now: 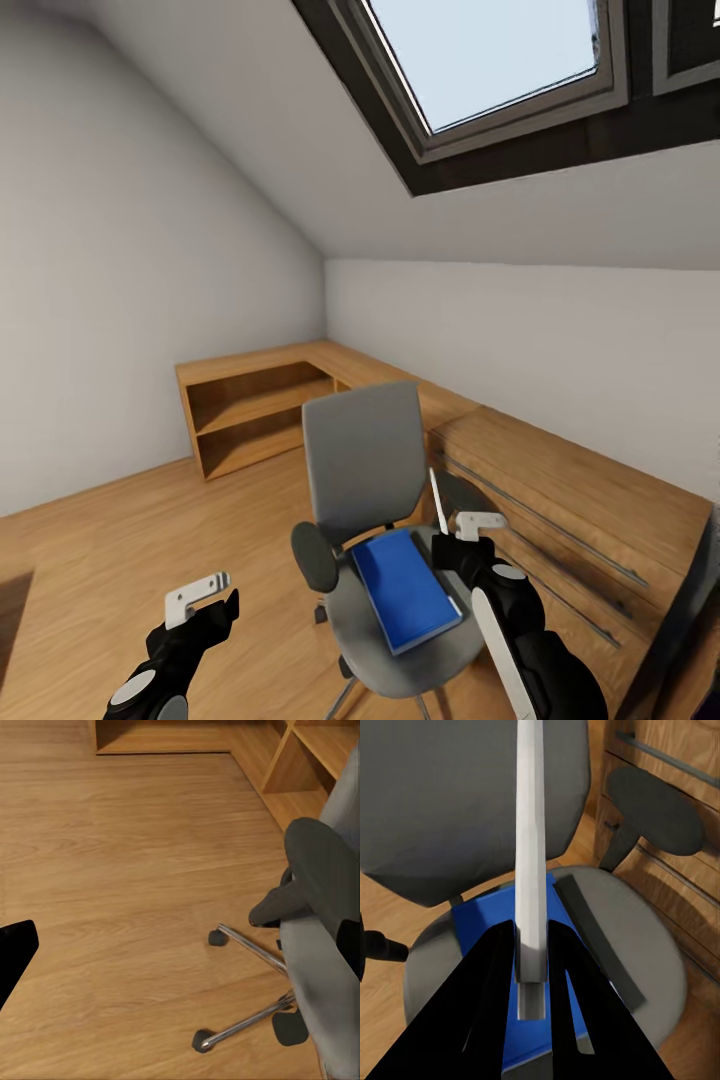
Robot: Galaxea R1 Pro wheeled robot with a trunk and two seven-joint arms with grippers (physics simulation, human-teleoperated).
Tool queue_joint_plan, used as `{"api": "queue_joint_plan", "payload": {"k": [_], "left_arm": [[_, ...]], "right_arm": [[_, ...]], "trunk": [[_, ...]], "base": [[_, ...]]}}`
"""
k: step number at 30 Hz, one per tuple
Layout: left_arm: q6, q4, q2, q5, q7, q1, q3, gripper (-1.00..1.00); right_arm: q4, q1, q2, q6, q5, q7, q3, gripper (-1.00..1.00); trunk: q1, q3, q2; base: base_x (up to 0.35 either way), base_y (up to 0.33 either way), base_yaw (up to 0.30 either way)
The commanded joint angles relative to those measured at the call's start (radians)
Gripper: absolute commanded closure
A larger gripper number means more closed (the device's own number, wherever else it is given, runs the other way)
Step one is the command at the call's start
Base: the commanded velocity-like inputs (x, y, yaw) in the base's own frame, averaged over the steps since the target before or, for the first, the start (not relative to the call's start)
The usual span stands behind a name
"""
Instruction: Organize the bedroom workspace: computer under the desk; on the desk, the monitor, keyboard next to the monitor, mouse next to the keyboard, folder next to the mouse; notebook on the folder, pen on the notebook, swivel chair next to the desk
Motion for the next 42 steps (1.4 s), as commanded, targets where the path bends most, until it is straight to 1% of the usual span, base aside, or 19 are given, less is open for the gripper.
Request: {"api": "queue_joint_plan", "payload": {"k": [1, 10, 14, 15, 16, 18, 20, 22, 26, 29, 30, 31, 32, 35, 39, 42], "left_arm": [[0.001, -0.002, 0.001, 0.010, 0.010, 0.000, -0.002, -1.00], [0.001, -0.002, 0.001, 0.010, 0.010, 0.000, -0.004, -1.00], [0.001, -0.002, 0.000, 0.010, 0.010, 0.000, -0.004, -1.00], [0.001, -0.002, 0.000, 0.010, 0.010, 0.000, -0.004, -1.00], [0.002, -0.002, 0.000, 0.010, 0.010, 0.000, -0.005, -1.00], [0.002, -0.002, 0.000, 0.010, 0.010, 0.000, -0.005, -1.00], [0.003, -0.002, 0.000, 0.010, 0.010, 0.000, -0.006, -1.00], [0.003, -0.002, 0.000, 0.010, 0.010, -0.001, -0.020, -1.00], [0.003, 0.001, 0.004, 0.009, 0.011, -0.002, -0.086, -1.00], [0.003, 0.002, 0.005, 0.009, 0.011, -0.002, -0.091, -1.00], [0.002, 0.005, 0.005, 0.007, 0.011, -0.002, -0.104, -1.00], [0.002, 0.005, 0.006, 0.007, 0.011, -0.002, -0.109, -1.00], [0.002, 0.006, 0.006, 0.007, 0.011, -0.002, -0.110, -1.00], [0.000, 0.006, 0.006, 0.007, 0.011, -0.002, -0.114, -1.00], [-0.001, 0.006, 0.006, 0.007, 0.011, -0.002, -0.114, -1.00], [-0.002, 0.006, 0.006, 0.007, 0.011, -0.002, -0.114, -1.00]], "right_arm": [[-0.001, -0.001, 0.000, 0.003, -0.011, -0.010, 0.001, 1.00], [-0.002, 0.000, 0.000, 0.005, -0.012, -0.010, 0.001, 1.00], [-0.003, 0.000, 0.000, 0.008, -0.013, -0.010, 0.000, 1.00], [-0.002, 0.000, 0.000, 0.011, -0.014, -0.010, -0.030, 1.00], [-0.003, 0.000, 0.000, 0.011, -0.014, -0.010, -0.048, 1.00], [-0.003, 0.000, 0.000, 0.012, -0.014, -0.010, -0.073, 1.00], [-0.002, 0.000, 0.000, 0.012, -0.014, -0.010, -0.077, 1.00], [-0.002, 0.000, 0.000, 0.012, -0.014, -0.010, -0.079, 1.00], [-0.002, 0.000, 0.000, 0.012, -0.015, -0.010, -0.082, 1.00], [-0.001, 0.000, 0.000, 0.012, -0.015, -0.010, -0.096, 1.00], [-0.001, 0.000, 0.000, 0.012, -0.015, -0.010, -0.119, 1.00], [-0.001, 0.000, 0.000, 0.012, -0.015, -0.010, -0.125, 1.00], [-0.001, 0.000, 0.000, 0.012, -0.015, -0.010, -0.128, 1.00], [-0.002, 0.000, 0.000, 0.012, -0.015, -0.010, -0.176, 1.00], [-0.002, 0.000, 0.000, 0.012, -0.015, -0.010, -0.207, 1.00], [-0.003, 0.000, 0.000, 0.012, -0.015, -0.010, -0.216, 1.00]], "trunk": [[-0.004, 0.002, 0.007], [-0.038, 0.031, 0.070], [-0.054, 0.046, 0.098], [-0.058, 0.050, 0.105], [-0.061, 0.054, 0.112], [-0.069, 0.061, 0.126], [-0.077, 0.069, 0.140], [-0.077, 0.071, 0.140], [-0.077, 0.073, 0.140], [-0.077, 0.075, 0.140], [-0.077, 0.076, 0.140], [-0.077, 0.077, 0.140], [-0.077, 0.077, 0.140], [-0.077, 0.079, 0.140], [-0.077, 0.082, 0.140], [-0.077, 0.083, 0.140]], "base": [[0.000, 0.000, -0.018], [0.000, 0.000, -0.010], [0.000, 0.000, -0.157], [0.000, 0.000, -0.231], [0.000, 0.000, -0.236], [0.000, 0.000, -0.243], [0.000, 0.000, -0.246], [0.000, 0.000, -0.248], [0.000, 0.000, -0.249], [0.000, -0.009, -0.250], [0.000, -0.257, -0.253], [0.000, -0.284, -0.254], [0.000, -0.289, -0.254], [0.000, -0.297, -0.257], [0.000, -0.269, -0.260], [0.000, -0.206, -0.233]]}}
